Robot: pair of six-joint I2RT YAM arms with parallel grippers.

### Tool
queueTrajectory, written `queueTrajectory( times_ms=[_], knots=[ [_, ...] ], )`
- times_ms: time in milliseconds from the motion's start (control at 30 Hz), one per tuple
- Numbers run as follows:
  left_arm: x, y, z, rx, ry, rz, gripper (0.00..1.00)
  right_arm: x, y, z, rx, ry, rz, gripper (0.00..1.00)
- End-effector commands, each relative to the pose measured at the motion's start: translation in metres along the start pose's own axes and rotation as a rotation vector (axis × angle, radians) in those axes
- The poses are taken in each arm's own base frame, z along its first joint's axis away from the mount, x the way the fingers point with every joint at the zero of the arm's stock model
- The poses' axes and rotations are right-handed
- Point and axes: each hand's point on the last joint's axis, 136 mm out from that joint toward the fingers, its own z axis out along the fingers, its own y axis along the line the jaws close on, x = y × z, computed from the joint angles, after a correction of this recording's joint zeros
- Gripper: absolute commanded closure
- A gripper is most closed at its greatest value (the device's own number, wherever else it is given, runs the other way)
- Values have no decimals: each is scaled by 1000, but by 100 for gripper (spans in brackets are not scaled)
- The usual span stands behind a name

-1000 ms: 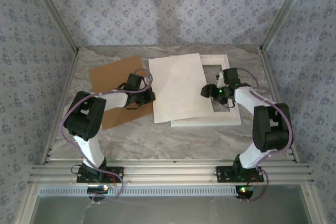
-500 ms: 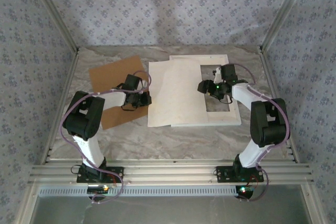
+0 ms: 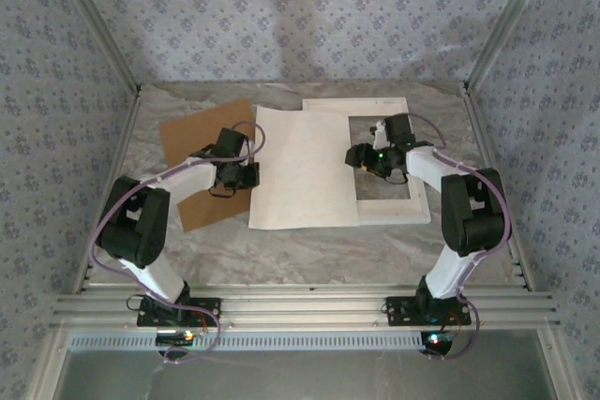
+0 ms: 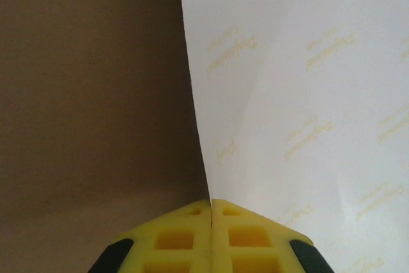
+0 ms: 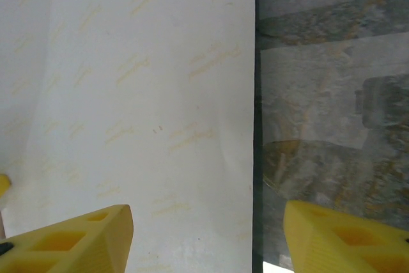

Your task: Put the photo into the frame

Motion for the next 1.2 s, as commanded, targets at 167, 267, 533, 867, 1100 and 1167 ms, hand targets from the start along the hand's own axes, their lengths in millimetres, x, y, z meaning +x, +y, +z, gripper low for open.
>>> queueTrajectory(
  times_ms=[167, 267, 533, 867, 1100, 1167],
  knots=[
    [19, 35, -5, -168, 52, 28, 100, -2, 23, 17, -48, 29, -18, 36],
    [20, 38, -5, -180, 53, 31, 100, 2, 27, 23, -54, 47, -21, 37],
    [23, 41, -4, -192, 60, 27, 100, 16, 31, 36, -62, 88, -21, 38],
    [23, 37, -2, -168, 62, 19, 100, 25, 40, 43, -86, 113, -31, 39],
    [25, 36, 0, -162, 68, 13, 100, 26, 53, 32, -129, 112, -44, 43],
    [25, 37, 0, -162, 68, 12, 100, 28, 54, 28, -134, 115, -44, 45]
  ],
)
